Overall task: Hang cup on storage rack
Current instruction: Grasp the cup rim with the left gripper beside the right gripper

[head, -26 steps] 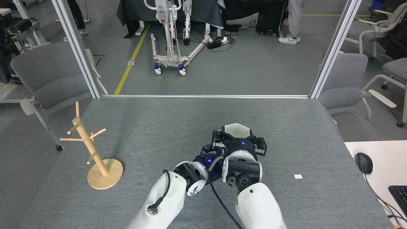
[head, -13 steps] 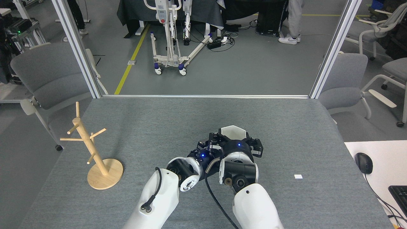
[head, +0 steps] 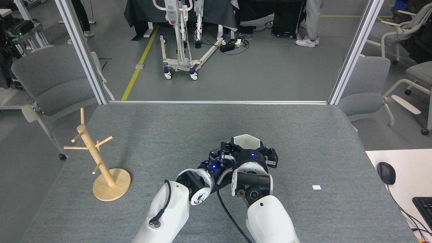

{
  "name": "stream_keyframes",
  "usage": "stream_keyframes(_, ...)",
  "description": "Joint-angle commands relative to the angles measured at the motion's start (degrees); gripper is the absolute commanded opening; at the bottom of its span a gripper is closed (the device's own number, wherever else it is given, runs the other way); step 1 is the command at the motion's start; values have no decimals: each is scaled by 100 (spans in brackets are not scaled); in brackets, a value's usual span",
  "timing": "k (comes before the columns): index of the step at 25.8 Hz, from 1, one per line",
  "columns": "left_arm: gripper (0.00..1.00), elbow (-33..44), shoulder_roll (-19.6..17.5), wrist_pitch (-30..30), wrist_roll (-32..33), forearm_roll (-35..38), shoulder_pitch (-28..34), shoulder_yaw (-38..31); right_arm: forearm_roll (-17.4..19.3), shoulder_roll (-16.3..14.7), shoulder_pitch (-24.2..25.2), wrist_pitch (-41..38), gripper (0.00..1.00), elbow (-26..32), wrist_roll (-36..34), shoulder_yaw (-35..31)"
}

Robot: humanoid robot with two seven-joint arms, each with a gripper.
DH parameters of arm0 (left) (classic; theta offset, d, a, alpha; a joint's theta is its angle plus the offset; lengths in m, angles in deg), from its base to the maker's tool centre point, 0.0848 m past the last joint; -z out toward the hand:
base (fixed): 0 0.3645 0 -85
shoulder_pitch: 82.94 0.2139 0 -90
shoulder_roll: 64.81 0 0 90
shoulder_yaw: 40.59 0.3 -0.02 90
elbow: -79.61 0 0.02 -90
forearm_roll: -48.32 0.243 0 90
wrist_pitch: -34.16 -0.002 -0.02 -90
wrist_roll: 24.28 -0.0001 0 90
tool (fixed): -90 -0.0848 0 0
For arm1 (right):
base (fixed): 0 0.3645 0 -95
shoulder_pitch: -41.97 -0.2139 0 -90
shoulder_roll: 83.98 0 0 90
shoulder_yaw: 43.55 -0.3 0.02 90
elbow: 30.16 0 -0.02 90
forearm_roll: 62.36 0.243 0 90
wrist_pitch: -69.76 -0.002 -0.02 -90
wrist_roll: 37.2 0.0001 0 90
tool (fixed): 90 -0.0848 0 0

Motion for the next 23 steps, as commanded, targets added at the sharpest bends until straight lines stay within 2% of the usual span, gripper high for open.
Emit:
stream_keyframes(1,0,-7,2,130,50,2,3,-3,-1,-7,-4,49,11,-4,-8,22)
stream_keyframes(4,0,-7,2,121,50,-6,3,-3,-1,-7,-4,41,12,-4,-8,22)
stream_keyframes(5,0,-7,2,121,50,-6,3,-3,8,-7,-4,32,14,-13,1,13)
stream_keyframes(6,0,-7,2,121,50,-6,3,-3,8,-16,-4,5,23,-13,-8,13)
stream_keyframes(7,0,-7,2,121,50,-6,3,-3,8,-25,-13,-12,41,-31,-17,13)
stream_keyframes(8,0,-7,2,121,59,-6,3,-3,8,-25,-13,-3,68,-57,-26,13)
stream_keyframes(9,0,-7,-6,121,59,-6,3,-3,8,-16,-13,-3,87,-75,-43,13)
stream_keyframes(10,0,-7,2,121,59,-6,3,-3,8,-25,-21,-30,99,-83,-69,4)
stream_keyframes(17,0,-7,2,113,59,-6,3,-3,148,-7,-4,-153,100,-83,-764,-57)
stream_keyframes(23,0,-69,-6,104,59,-6,30,-12,623,-16,-30,-258,100,-92,-1880,-92)
